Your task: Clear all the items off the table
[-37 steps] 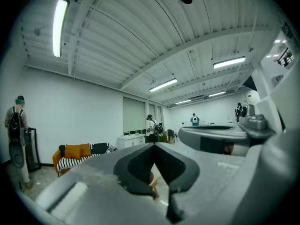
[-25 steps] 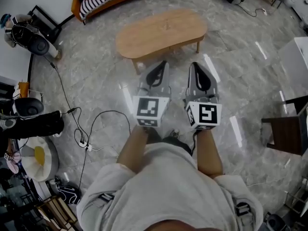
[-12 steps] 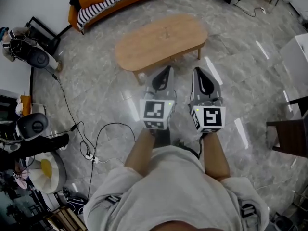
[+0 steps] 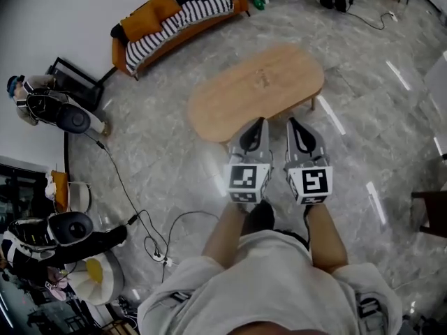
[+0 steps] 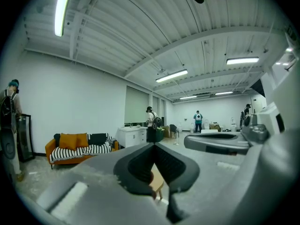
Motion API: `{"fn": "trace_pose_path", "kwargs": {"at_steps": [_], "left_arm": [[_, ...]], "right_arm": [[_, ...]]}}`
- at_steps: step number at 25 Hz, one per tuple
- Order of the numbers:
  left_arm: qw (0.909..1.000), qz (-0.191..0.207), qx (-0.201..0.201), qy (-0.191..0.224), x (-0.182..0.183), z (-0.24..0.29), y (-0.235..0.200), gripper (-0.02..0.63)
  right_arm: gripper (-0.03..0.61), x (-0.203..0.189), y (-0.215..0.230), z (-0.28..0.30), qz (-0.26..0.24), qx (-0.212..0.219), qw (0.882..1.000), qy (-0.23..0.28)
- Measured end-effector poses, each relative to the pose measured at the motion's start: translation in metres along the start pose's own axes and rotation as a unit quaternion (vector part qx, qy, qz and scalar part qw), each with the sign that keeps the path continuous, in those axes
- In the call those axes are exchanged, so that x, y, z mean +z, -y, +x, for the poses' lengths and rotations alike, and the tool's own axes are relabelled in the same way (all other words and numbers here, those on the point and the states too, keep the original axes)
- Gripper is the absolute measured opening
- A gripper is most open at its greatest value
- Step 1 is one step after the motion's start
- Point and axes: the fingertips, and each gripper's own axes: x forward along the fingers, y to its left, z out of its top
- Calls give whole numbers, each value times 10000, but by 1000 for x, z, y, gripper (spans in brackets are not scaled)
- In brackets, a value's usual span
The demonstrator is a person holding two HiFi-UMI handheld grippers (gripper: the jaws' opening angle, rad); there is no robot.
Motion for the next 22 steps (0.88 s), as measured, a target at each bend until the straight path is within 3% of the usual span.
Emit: {"fn": "trace_pose_path", "kwargs": {"at_steps": [13,22], "left_arm": [[9993,-357,-8,-114,-9,70,-140,21],[9991,-375,38,-194,-15,105,-183,21]], "right_arm": [[6,-6,-23,155,289,-8,9991,-316],[6,-15,-14,214,229,49,9990,-385]]}}
